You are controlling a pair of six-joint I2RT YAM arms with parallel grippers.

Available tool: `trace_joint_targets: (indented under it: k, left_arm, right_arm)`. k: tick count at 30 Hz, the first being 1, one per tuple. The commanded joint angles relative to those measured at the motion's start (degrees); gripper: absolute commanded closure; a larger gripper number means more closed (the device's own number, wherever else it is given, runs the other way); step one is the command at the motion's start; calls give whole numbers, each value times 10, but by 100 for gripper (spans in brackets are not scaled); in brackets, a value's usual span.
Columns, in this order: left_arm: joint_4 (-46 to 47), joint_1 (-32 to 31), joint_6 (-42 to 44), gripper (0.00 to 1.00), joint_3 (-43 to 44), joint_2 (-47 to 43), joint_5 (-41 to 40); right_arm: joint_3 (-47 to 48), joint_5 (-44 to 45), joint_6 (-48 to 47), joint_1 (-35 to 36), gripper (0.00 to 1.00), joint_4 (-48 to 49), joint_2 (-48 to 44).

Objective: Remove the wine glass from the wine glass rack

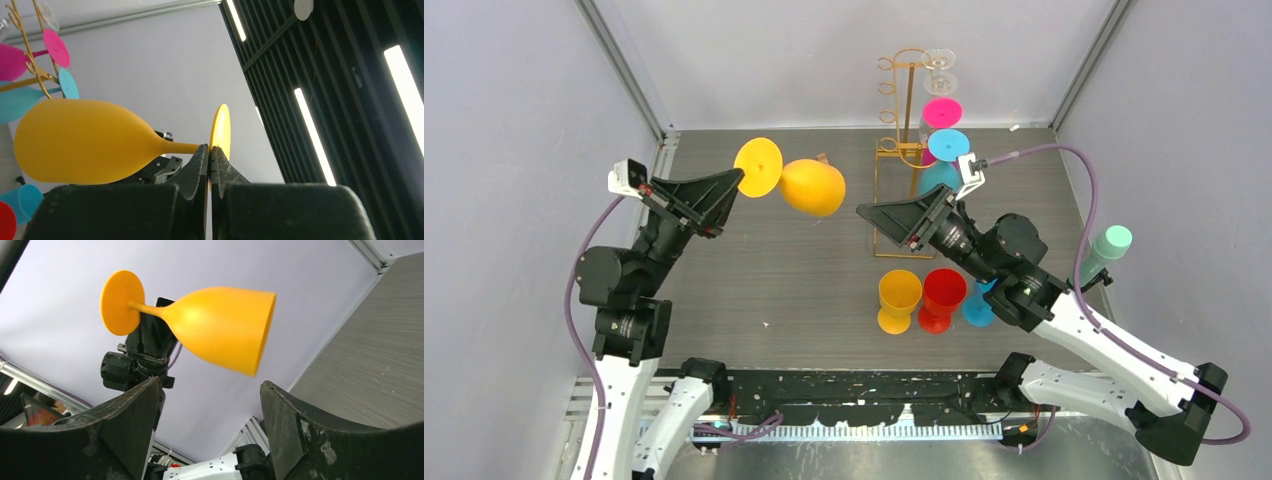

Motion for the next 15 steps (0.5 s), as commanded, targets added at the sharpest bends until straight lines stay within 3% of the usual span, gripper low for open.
trace_joint_targets:
  k: [1,8,15]
  left_arm:
    - [51,-1,-92,100,-17,-15,6]
    - [66,-1,-139,100,-46,-27,3]
    - [74,0,-154,100,-57,-17,8]
  right_arm:
    - [18,-13,18,-1,21,110,31]
    - [8,-16,17,4,22,177,66]
    - [15,-84,57,4,25,251,99]
